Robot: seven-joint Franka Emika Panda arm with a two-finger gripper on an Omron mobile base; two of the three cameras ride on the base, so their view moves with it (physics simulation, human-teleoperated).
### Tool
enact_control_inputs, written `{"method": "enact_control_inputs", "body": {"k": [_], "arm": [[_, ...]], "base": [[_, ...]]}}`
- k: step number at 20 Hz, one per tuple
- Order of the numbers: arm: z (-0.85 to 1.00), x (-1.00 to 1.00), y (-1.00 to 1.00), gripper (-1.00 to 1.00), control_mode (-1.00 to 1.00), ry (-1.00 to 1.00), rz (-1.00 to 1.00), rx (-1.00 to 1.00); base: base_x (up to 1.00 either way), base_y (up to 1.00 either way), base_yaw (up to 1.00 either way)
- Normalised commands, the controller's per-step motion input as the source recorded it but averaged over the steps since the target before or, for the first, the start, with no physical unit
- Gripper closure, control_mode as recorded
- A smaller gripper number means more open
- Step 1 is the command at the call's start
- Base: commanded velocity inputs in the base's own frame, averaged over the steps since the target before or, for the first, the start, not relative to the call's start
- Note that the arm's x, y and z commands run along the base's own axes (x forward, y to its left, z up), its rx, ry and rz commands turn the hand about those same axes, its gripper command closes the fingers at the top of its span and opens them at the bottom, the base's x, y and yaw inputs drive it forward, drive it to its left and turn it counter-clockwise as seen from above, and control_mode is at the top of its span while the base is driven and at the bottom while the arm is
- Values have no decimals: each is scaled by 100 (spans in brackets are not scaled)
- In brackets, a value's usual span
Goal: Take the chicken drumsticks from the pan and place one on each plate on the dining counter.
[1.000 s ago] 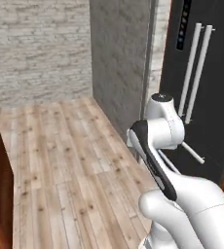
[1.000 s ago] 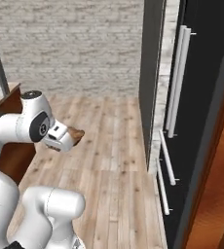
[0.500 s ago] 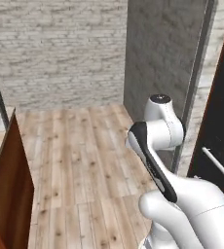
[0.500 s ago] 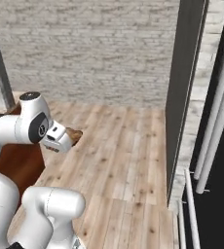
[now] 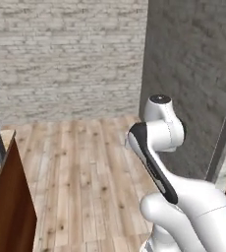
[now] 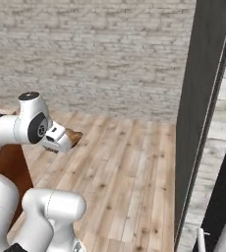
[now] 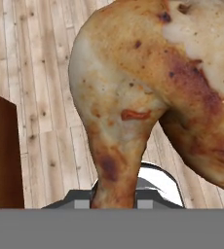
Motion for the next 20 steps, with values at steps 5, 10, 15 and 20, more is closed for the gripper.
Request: {"method": "enact_control_inputs", "body": {"k": [5, 10, 15, 20], "arm": [[0, 0, 0, 100, 100, 0, 0, 0], [0, 0, 0, 100, 100, 0, 0, 0], [0, 0, 0, 100, 100, 0, 0, 0], [0, 0, 0, 100, 100, 0, 0, 0]], "base": [[100, -9, 26], [100, -18, 49], [100, -34, 61], [100, -67, 57]]}}
